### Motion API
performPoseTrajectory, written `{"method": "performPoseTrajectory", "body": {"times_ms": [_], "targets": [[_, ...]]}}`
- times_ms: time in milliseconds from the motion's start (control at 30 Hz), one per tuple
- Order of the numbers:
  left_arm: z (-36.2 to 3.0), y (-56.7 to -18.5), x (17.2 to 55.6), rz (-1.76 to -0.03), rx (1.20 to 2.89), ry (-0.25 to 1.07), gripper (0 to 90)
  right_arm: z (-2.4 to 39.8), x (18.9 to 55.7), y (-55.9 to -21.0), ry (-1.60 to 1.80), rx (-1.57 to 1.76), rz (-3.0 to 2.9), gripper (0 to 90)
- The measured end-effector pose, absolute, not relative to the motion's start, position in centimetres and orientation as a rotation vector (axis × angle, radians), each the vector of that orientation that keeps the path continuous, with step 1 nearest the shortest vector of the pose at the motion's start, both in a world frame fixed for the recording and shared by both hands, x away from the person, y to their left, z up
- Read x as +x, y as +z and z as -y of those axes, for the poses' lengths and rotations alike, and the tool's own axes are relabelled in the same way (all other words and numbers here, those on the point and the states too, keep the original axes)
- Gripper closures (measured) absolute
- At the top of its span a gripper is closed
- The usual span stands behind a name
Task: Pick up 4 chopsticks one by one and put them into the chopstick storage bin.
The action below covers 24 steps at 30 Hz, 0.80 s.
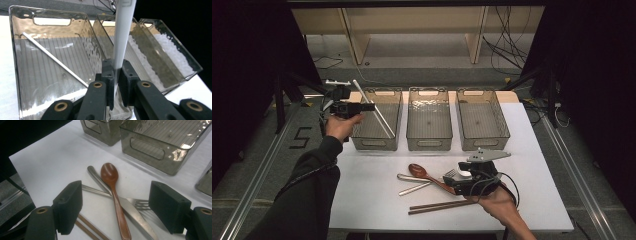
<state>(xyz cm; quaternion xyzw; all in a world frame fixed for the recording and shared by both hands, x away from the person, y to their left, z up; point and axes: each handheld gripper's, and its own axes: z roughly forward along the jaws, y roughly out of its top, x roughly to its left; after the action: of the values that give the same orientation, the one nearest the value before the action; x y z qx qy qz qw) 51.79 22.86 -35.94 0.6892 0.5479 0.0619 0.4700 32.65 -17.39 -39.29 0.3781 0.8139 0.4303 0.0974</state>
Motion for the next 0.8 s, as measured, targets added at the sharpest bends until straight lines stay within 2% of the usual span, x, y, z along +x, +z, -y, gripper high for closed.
{"method": "performPoseTrajectory", "body": {"times_ms": [800], "targets": [[-21.8, -37.4, 53.2, -1.411, 1.769, 0.144, 81.8, 17.3, 32.6, -39.3, 1.274, 1.104, -2.414, 28.2]]}}
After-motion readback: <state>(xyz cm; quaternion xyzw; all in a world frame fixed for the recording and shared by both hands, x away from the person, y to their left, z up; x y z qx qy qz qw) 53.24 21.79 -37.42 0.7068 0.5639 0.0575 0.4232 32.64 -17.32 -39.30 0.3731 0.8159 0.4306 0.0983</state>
